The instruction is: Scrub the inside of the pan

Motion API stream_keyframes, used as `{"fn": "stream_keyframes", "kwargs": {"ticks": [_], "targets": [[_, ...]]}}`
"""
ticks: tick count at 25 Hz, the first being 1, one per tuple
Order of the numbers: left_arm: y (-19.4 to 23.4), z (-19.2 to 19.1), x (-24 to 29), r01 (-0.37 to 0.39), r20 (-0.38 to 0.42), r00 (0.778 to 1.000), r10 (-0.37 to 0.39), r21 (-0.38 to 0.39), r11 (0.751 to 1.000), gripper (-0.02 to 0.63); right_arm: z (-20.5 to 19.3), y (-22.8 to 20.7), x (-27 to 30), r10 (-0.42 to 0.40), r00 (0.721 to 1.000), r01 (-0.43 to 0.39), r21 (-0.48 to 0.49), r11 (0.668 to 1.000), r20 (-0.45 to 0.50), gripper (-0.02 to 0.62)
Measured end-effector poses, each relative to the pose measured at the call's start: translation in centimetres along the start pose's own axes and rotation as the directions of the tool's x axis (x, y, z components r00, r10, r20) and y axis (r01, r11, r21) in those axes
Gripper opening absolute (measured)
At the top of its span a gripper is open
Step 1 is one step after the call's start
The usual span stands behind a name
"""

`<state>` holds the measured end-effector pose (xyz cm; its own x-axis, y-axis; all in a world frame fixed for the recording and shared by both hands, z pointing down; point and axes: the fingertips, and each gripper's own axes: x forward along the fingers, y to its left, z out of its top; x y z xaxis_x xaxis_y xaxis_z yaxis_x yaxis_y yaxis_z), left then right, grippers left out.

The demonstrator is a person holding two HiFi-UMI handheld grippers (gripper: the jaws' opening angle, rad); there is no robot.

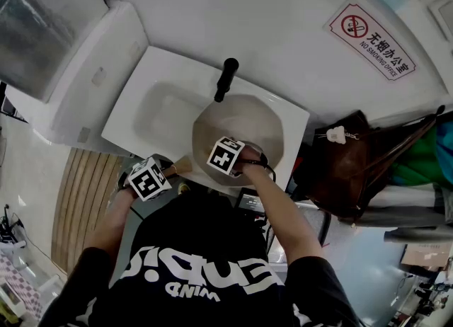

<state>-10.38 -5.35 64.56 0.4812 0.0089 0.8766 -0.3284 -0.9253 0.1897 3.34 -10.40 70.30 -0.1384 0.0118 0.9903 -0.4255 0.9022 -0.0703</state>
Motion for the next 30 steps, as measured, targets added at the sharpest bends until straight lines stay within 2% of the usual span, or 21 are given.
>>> {"fn": "stream_keyframes", "kwargs": {"ticks": [4,6,9,12,14,19,21,24,26,28,30], "targets": [[-0.1,0.0,0.2,-0.001,0.004,1.000,0.001,-0.003,1.000,0.156,-0.2,0.7,-0.1,0.013,1.000,-0.013,0.021,1.000,0.011,0.077],[-0.1,-0.1,0.2,-0.003,0.002,1.000,0.003,-0.007,1.000,0.156,-0.3,0.4,-0.5,-0.006,0.999,0.005,0.040,0.999,0.031,0.077],[-0.1,0.0,0.1,-0.007,0.002,1.000,0.007,-0.007,1.000,0.156,0.0,-0.8,-2.3,-0.058,0.993,0.049,0.087,0.995,0.102,0.077],[0.0,-0.3,0.3,-0.014,0.000,1.000,0.014,-0.010,1.000,0.156,0.4,-2.5,-5.4,-0.129,0.970,0.096,0.164,0.982,0.206,0.077],[0.1,-0.6,0.4,-0.020,-0.006,1.000,0.020,-0.012,1.000,0.156,0.6,-3.7,-7.9,-0.185,0.941,0.120,0.235,0.965,0.282,0.075],[0.0,-0.7,0.8,-0.023,-0.003,1.000,0.023,-0.015,1.000,0.156,-0.1,-4.6,-13.0,-0.328,0.843,0.177,0.357,0.917,0.426,0.075],[0.2,-0.8,1.0,-0.029,0.001,1.000,0.029,-0.010,1.000,0.156,-0.5,-4.6,-14.6,-0.374,0.797,0.188,0.393,0.900,0.475,0.077],[0.4,-1.1,1.3,-0.035,0.004,0.999,0.035,-0.007,0.999,0.156,-0.8,-4.5,-17.7,-0.440,0.711,0.211,0.430,0.878,0.548,0.077],[0.4,-1.0,1.3,-0.034,0.008,0.999,0.034,-0.013,0.999,0.156,-1.1,-4.3,-18.8,-0.468,0.669,0.223,0.444,0.868,0.578,0.077],[0.5,-1.1,1.4,-0.037,0.014,0.999,0.038,-0.008,0.999,0.156,-1.5,-4.1,-19.2,-0.480,0.644,0.224,0.454,0.862,0.595,0.077],[0.5,-1.2,1.5,-0.037,0.014,0.999,0.038,-0.006,0.999,0.156,-1.9,-3.9,-19.1,-0.485,0.637,0.219,0.463,0.859,0.599,0.077]]}}
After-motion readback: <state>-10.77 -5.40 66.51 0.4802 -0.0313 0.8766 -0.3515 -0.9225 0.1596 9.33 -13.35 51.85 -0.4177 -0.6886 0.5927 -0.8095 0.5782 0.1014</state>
